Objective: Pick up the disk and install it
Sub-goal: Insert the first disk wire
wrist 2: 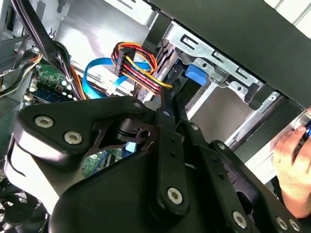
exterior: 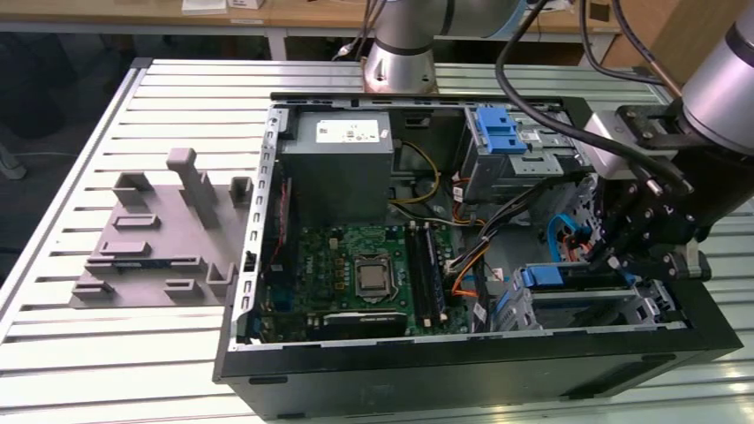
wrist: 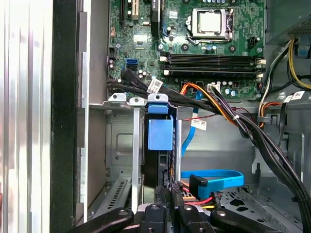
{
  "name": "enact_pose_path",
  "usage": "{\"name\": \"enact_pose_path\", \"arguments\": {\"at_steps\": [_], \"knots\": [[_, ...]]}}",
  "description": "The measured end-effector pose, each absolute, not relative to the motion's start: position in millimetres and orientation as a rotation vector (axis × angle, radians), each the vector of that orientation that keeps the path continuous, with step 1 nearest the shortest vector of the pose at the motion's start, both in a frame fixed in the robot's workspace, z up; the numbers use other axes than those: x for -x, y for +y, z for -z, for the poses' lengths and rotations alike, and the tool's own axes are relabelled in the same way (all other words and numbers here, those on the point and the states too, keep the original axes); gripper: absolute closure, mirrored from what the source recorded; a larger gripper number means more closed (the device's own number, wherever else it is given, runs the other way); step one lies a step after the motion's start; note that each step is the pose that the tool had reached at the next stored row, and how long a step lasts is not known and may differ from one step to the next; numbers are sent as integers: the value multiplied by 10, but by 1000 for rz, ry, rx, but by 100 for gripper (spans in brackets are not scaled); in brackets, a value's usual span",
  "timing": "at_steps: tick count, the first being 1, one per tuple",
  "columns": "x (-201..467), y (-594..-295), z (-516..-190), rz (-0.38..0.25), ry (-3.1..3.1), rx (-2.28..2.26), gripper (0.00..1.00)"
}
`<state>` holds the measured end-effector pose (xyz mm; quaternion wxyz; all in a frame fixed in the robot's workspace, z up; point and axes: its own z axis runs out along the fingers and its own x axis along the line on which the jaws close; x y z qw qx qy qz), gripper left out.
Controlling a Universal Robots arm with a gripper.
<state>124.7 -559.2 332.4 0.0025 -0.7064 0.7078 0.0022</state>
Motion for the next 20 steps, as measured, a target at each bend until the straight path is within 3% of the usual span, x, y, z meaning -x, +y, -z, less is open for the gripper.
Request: {"name": "enact_pose_path", "arguments": {"at_steps": [20], "knots": [[-1254,-5593,-3439,-10,2219,2215,76]]}}
